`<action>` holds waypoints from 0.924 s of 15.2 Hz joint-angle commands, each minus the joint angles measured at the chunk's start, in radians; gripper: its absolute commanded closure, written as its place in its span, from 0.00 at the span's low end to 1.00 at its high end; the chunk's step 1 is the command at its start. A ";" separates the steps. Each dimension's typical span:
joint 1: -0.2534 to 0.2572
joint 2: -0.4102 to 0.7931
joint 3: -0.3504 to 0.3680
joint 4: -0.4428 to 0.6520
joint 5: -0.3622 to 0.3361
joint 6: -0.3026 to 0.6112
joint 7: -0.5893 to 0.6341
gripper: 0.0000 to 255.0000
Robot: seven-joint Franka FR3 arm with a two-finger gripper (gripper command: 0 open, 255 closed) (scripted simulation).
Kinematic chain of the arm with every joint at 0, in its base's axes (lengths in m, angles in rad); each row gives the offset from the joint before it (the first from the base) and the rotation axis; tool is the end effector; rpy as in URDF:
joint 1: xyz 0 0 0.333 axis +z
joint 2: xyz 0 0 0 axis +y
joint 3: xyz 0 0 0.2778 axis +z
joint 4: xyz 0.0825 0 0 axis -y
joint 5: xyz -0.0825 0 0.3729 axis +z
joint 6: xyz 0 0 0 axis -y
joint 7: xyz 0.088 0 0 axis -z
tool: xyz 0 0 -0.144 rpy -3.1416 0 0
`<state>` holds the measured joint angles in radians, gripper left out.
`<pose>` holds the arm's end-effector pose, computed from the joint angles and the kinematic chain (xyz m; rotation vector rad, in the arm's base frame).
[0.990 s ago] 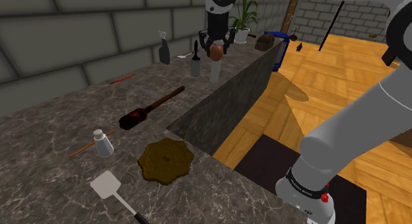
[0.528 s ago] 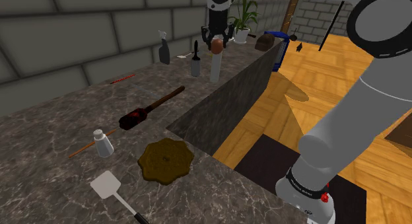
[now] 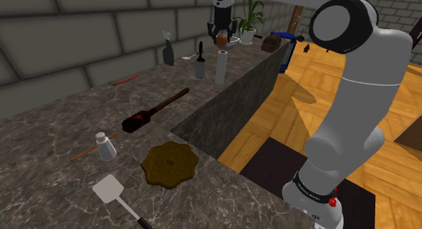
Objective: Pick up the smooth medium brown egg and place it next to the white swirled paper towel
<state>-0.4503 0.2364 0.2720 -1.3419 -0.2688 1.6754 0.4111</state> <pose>0.5991 -0.1617 0.5360 2.8178 -0.8500 0.1886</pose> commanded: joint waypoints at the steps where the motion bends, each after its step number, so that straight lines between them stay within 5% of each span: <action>1: 0.002 0.087 -0.008 0.122 -0.018 -0.033 -0.023 1.00; 3: 0.005 0.145 -0.015 0.207 -0.029 -0.058 -0.040 1.00; 14: -0.019 0.098 -0.016 -0.011 -0.021 0.111 -0.010 1.00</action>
<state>-0.4668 0.3385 0.2563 -1.3334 -0.2904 1.7705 0.3989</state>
